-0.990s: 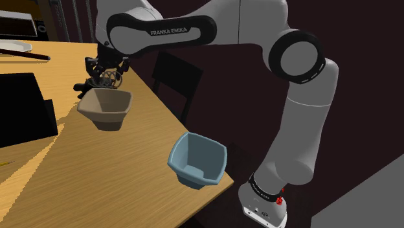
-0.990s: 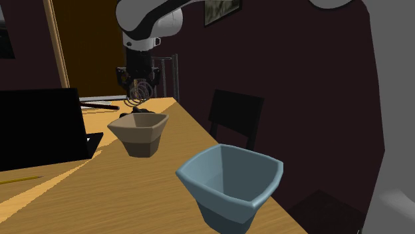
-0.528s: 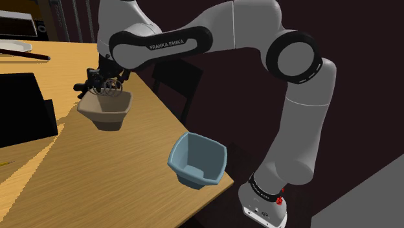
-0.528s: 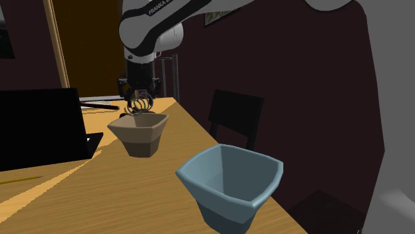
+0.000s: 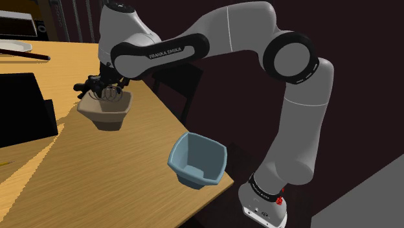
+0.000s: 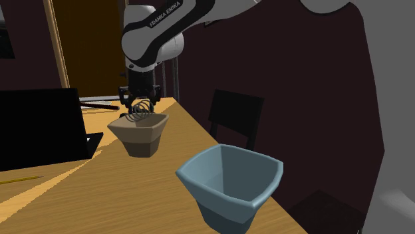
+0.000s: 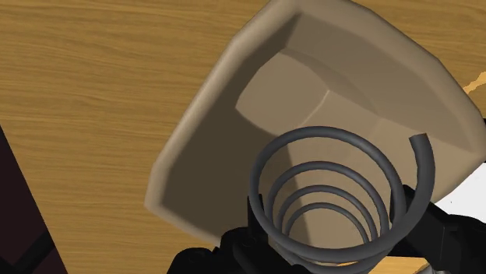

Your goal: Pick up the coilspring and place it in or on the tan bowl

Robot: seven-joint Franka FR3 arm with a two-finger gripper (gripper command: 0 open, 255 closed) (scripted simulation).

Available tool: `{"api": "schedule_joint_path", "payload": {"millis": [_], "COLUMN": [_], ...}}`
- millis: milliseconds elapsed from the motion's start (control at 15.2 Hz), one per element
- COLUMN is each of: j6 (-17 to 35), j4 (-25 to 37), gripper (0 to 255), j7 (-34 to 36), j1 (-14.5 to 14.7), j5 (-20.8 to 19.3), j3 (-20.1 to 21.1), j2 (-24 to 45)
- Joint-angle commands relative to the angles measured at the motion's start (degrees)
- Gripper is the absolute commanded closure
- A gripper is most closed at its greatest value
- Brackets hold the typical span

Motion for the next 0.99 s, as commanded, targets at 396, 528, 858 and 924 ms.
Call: {"api": "schedule_joint_path", "payload": {"millis": [396,528,858,924], "j6": [0.04,0.04,-4.86,-4.86], "j4": [-0.02,-0.02,0.49,0.48], "gripper": [0,0,0,0], "j7": [0.01,0.01,-1.0,-1.0], "j1": [0.0,0.0,-0.15,-0.15], "j5": [-0.01,-0.01,1.7,1.71], "j3": [0.0,0.0,0.77,0.77], "j2": [0.01,0.01,-4.54,-4.54]}}
